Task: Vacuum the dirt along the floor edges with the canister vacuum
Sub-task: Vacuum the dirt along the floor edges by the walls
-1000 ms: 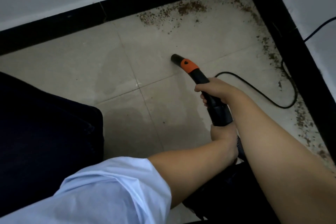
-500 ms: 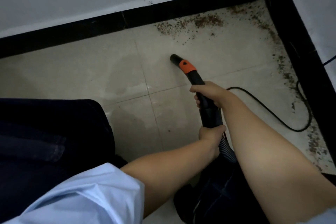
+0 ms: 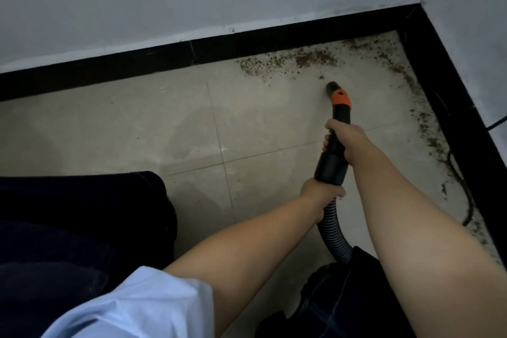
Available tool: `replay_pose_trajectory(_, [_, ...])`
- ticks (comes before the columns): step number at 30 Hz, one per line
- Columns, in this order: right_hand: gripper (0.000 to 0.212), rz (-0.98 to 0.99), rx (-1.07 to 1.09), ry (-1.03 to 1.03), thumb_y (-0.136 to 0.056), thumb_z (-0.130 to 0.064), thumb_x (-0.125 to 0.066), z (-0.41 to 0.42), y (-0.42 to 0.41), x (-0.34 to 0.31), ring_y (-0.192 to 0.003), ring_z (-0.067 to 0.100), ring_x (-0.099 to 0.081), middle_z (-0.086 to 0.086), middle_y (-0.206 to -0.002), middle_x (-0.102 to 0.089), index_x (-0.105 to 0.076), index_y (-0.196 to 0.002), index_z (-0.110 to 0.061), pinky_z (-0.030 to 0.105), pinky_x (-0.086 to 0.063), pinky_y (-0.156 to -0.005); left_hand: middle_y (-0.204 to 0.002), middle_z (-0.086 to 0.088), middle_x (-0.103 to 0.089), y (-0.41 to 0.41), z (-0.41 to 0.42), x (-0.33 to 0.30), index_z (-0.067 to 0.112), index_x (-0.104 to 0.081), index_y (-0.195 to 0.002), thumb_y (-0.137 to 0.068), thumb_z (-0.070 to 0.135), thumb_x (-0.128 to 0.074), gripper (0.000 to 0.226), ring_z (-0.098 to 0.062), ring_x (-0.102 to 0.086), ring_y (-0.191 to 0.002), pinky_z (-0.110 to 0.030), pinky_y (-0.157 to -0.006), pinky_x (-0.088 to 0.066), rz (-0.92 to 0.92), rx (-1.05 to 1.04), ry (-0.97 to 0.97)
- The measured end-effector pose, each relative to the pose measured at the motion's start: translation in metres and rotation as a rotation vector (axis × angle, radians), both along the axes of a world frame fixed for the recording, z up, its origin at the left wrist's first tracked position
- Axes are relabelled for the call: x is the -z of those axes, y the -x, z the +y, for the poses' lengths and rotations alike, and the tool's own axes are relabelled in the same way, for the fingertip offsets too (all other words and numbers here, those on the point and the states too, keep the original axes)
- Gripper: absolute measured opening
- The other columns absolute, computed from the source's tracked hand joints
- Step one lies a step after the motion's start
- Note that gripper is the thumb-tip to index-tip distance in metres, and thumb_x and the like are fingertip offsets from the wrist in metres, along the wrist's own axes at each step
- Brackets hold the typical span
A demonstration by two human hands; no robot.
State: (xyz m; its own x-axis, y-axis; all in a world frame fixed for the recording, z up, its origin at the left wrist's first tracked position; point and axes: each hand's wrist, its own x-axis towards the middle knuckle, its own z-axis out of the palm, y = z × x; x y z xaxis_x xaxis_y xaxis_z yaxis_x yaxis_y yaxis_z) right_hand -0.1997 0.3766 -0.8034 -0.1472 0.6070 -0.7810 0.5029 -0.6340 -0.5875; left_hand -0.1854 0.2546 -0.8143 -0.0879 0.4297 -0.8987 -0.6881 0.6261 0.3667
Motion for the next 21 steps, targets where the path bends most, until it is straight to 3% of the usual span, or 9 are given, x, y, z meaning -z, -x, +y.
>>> replay_pose_trajectory(4, [0.013,0.034,0.004,0.042,-0.086,-0.01,-0.058,0.019,-0.003,-0.004,-0.035,0.012,-0.05,0.006,-0.06,-0.05,-0.048,-0.079,-0.008,0.023,-0.048,-0.043,-0.075,-0.004,-0.05,0.003,0.016,-0.005,0.008,-0.054,-0.098,-0.081,0.002,-0.067,0.022,-0.021,-0.05,-0.075,-0.028,-0.065,-0.044,0.026,0.046,-0.034])
replay_pose_trajectory(9, [0.015,0.049,-0.211,0.114,-0.088,-0.011,-0.057,0.0,0.017,-0.005,-0.034,0.013,-0.049,0.006,-0.057,-0.05,-0.047,-0.077,-0.009,0.021,-0.048,-0.041,-0.084,-0.007,-0.054,0.003,0.001,-0.001,0.006,-0.056,-0.108,-0.083,0.003,-0.065,0.026,-0.022,-0.053,-0.085,-0.027,-0.065,-0.044,0.064,-0.04,-0.014])
replay_pose_trajectory(12, [0.013,0.061,-0.309,0.107,-0.087,-0.009,-0.056,-0.016,0.03,-0.002,-0.035,0.013,-0.048,0.008,-0.059,-0.05,-0.046,-0.08,-0.009,0.022,-0.047,-0.041,-0.086,-0.006,-0.057,0.002,-0.012,0.005,0.002,-0.057,-0.118,-0.083,0.004,-0.063,0.036,-0.019,-0.053,-0.081,-0.024,-0.064,-0.045,0.127,-0.121,0.016])
replay_pose_trajectory(17, [0.011,0.063,-0.442,0.12,-0.086,-0.008,-0.056,-0.046,0.05,0.003,-0.045,0.019,-0.047,0.009,-0.059,-0.049,-0.046,-0.082,-0.008,0.027,-0.045,-0.047,-0.107,-0.014,-0.067,0.001,-0.033,0.011,0.007,-0.061,-0.114,-0.082,0.011,-0.067,0.033,-0.027,-0.062,-0.098,-0.034,-0.083,-0.052,0.165,-0.234,0.084])
replay_pose_trajectory(21, [0.011,0.074,-0.437,0.078,-0.085,-0.007,-0.057,-0.048,0.063,0.004,-0.044,0.018,-0.046,0.009,-0.059,-0.049,-0.046,-0.082,-0.008,0.026,-0.044,-0.045,-0.105,-0.017,-0.068,0.009,-0.029,0.012,0.007,-0.064,-0.108,-0.079,0.012,-0.068,0.03,-0.032,-0.064,-0.099,-0.037,-0.082,-0.054,0.159,-0.288,0.126])
